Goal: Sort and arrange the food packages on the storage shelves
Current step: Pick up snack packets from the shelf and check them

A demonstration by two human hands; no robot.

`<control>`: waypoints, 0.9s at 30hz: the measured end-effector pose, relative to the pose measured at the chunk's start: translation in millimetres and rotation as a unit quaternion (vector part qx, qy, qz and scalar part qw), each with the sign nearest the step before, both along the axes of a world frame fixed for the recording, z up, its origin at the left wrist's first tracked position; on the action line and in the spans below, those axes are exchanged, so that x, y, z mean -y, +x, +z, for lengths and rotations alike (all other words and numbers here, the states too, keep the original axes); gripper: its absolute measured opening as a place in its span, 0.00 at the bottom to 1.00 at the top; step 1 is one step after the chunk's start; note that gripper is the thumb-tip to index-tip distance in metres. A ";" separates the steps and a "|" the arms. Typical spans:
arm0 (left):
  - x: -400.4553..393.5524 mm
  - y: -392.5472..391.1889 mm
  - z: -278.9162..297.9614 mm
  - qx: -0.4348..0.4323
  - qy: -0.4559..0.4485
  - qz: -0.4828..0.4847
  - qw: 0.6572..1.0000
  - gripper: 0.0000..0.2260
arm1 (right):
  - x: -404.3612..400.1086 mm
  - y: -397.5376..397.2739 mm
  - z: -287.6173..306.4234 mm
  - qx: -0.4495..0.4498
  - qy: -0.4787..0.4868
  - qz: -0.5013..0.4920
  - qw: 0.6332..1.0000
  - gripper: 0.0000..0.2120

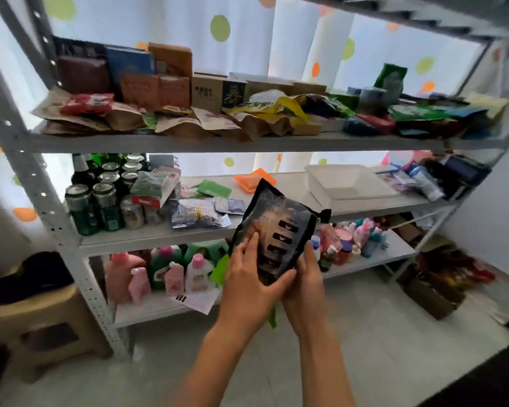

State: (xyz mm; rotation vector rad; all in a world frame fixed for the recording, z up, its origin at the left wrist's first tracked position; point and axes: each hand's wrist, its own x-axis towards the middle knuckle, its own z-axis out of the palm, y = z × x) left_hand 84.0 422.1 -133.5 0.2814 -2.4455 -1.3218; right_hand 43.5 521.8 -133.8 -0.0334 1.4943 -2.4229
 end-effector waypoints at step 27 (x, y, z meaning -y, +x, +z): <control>-263.1 -194.7 -35.8 0.124 0.540 -0.005 0.833 0.17 | -315.1 -184.6 -54.8 -0.014 0.170 -0.041 0.984 0.24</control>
